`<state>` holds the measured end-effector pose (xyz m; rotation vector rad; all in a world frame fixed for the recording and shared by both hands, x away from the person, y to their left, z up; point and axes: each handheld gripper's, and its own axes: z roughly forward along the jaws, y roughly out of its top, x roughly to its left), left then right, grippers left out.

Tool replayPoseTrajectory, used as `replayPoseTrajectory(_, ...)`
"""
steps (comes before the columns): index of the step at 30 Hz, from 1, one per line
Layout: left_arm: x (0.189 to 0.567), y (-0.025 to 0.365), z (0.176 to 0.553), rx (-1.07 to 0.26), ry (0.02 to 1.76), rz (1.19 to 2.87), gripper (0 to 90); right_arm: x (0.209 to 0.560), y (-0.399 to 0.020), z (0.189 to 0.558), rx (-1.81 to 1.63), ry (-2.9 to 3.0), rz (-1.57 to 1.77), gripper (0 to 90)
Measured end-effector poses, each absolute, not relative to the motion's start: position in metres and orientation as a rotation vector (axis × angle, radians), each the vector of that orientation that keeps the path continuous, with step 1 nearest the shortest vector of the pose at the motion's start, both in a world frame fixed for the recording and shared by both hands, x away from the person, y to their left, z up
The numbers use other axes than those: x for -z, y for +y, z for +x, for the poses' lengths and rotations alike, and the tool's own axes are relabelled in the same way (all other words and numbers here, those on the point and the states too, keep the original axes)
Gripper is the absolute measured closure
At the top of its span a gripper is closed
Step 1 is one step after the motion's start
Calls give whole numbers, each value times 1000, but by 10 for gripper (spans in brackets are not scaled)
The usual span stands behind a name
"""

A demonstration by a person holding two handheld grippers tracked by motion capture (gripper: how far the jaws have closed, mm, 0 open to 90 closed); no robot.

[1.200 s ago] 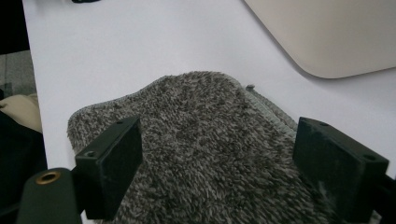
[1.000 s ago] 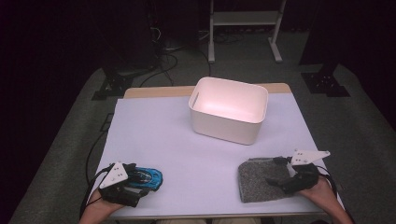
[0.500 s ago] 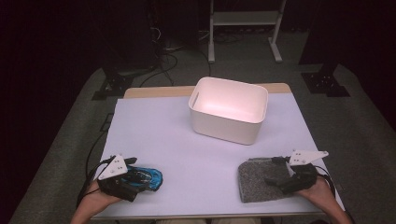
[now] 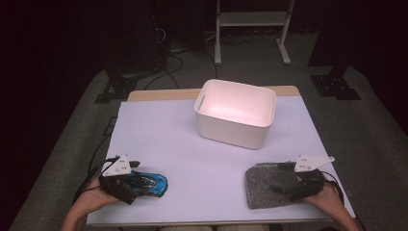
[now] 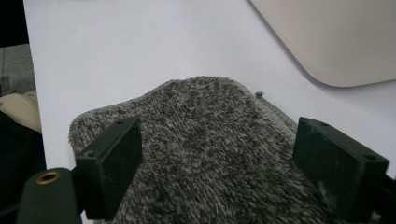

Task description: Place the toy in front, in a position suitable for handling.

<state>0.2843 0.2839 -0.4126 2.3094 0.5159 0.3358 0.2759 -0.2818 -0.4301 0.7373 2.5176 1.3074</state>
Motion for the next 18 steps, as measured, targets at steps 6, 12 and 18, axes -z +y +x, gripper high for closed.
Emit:
replayPoseTrajectory(6,420,285,288,-299,488,2355,39,430,-281,276,-1309,2522,729,147)
replayPoseTrajectory(12,429,285,291,-279,471,2393,45,430,-280,275,-1296,2534,714,147)
replayPoseTrajectory(18,433,282,296,-263,454,2434,45,431,-279,275,-1292,2544,706,147)
